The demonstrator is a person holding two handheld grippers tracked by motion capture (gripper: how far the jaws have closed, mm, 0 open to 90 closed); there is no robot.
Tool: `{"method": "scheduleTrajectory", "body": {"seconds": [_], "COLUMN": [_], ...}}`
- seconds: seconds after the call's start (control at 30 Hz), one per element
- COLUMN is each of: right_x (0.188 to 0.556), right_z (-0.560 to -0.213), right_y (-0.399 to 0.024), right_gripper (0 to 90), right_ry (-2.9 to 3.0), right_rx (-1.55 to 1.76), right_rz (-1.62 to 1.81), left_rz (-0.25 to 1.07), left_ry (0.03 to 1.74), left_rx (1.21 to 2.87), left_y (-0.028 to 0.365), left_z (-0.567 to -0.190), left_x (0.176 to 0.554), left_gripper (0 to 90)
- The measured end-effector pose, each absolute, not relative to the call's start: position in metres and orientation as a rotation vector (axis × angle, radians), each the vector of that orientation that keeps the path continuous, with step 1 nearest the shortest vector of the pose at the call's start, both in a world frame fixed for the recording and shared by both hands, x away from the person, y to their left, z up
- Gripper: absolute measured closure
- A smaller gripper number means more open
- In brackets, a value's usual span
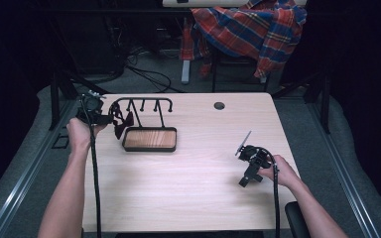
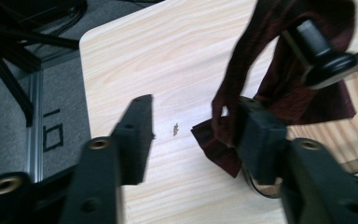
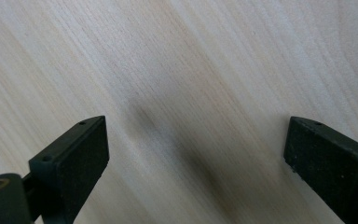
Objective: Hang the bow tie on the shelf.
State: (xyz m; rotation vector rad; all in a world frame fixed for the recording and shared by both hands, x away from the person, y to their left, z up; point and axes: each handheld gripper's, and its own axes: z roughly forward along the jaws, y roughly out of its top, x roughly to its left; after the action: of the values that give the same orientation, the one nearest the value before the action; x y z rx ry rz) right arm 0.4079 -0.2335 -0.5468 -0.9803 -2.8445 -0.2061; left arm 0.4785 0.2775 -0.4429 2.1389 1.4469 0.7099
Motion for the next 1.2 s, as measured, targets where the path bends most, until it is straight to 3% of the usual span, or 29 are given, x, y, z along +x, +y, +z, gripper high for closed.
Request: {"method": "scheduleTrajectory", "body": {"seconds": [0.5,1.2], "right_x": [0.408,0.407], "right_z": [-0.546,-0.546], "right_y": [-0.233,-0.232], "right_gripper": [6.4,6.3], "right_ry": [-2.842,-2.845], "right_rx": [-0.985,-0.987], "right_rz": [-0.198,-0.207], "left_rz": [0.672,0.6], "left_ry": [1.474,1.495], "left_rx": [2.101,2.113], "left_y": [0.288,0.294], "left_z": [-0.432,-0.427], "left_x": [0.465,0.412], "left_gripper": [17.4,0.3]}}
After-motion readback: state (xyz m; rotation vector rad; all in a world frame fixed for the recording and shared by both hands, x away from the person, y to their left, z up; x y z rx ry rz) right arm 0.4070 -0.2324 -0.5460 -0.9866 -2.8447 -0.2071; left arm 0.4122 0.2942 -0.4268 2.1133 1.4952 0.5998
